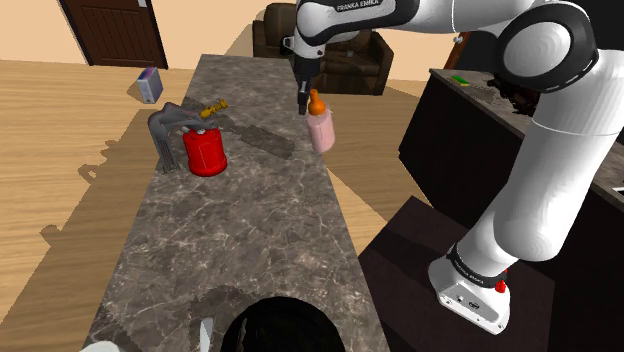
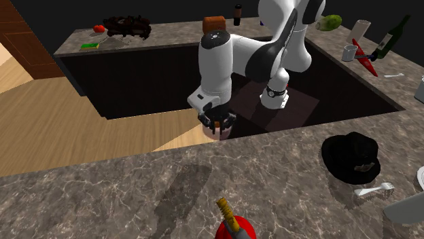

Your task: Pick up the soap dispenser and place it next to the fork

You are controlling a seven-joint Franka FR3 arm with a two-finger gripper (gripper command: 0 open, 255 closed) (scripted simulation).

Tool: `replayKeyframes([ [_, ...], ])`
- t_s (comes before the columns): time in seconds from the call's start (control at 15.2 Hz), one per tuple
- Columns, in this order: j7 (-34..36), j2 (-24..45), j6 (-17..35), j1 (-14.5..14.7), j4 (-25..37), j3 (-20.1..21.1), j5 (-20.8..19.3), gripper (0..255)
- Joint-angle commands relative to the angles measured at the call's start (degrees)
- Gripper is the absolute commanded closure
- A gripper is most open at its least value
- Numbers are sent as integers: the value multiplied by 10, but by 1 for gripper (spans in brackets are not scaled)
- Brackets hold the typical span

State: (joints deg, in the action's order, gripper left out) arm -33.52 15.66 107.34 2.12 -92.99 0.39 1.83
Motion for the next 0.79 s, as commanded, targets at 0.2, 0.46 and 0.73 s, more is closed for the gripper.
replayKeyframes([
  [0.2, 1, -4, -37, 0, 33, 0, 0, 255],
  [0.46, 2, -5, -67, 0, 63, 0, -1, 255],
  [0.73, 3, -3, -99, 0, 96, 0, -1, 255],
])
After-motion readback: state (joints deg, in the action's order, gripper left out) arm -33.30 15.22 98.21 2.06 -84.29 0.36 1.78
